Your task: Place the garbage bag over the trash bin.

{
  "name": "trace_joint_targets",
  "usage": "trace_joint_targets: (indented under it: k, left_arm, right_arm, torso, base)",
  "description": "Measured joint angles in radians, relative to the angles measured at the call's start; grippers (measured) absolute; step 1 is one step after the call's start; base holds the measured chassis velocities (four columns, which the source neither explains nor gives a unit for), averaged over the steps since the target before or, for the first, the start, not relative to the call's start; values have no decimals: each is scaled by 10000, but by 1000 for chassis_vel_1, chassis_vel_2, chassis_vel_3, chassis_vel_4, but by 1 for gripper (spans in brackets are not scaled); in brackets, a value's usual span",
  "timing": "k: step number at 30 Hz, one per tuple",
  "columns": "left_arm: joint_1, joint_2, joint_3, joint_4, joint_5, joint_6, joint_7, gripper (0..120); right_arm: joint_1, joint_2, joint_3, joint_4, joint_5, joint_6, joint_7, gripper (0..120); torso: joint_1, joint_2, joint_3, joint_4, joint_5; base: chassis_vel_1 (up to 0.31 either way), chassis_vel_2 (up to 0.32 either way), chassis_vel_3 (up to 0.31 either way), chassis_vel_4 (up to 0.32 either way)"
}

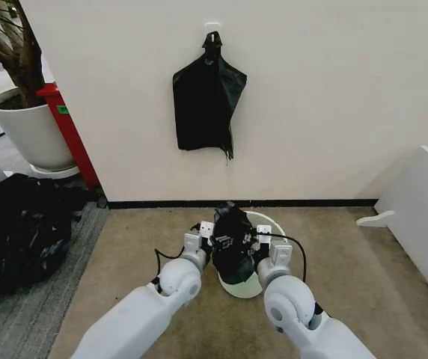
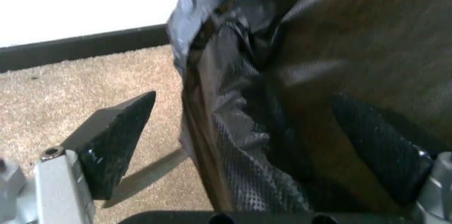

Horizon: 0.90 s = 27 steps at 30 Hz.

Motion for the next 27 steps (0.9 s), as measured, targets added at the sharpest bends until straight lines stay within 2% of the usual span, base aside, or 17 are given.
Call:
trace_joint_targets:
  k: [7, 11, 13, 18, 19, 22, 25, 27]
  left_arm:
    - [-327, -319, 310, 344, -104, 436, -190, 93]
    - [-429, -543, 402, 476, -122, 817, -464, 77]
    - [-431, -581, 410, 495, -123, 935, -563, 73]
    - [-434, -630, 329, 565, -276, 1630, -990, 52]
    - [-434, -630, 329, 565, -276, 1630, -990, 52]
    - [-441, -603, 148, 495, -562, 2196, -1238, 41]
    - [-451, -504, -143, 295, -887, 2793, -1394, 25]
    - [-452, -453, -213, 240, -941, 2885, -1403, 23]
  right_arm:
    - [-44, 15, 3, 9, -100, 43, -27, 0]
    - [-107, 71, -20, -2, -190, 72, -42, 0]
    - [-120, 81, -20, -5, -207, 76, -44, 0]
    - [-203, 101, -15, -21, -320, 186, -50, 0]
    - [-203, 101, -15, -21, -320, 186, -50, 0]
    - [-240, 120, -11, -58, -410, 382, -51, 0]
    - [-279, 119, 17, -96, -508, 575, 23, 0]
    - [-301, 110, 25, -99, -522, 603, 73, 0]
  torso:
    - [0, 0, 0, -1, 0]
    - [0, 2, -1, -1, 0]
    - [-1, 2, -1, 0, 0]
    - [0, 3, -2, 1, -1]
    - [0, 3, -2, 1, -1]
    - [0, 2, -1, 1, -2]
    - [-1, 2, -1, 0, -5]
    - [0, 2, -1, -2, -5]
  base:
    - [0, 0, 0, 0]
    - [0, 0, 0, 0]
    - [0, 0, 0, 0]
    - [0, 0, 0, 0]
    - [0, 0, 0, 0]
    - [0, 0, 0, 0]
    - [0, 0, 0, 0]
    - [0, 0, 0, 0]
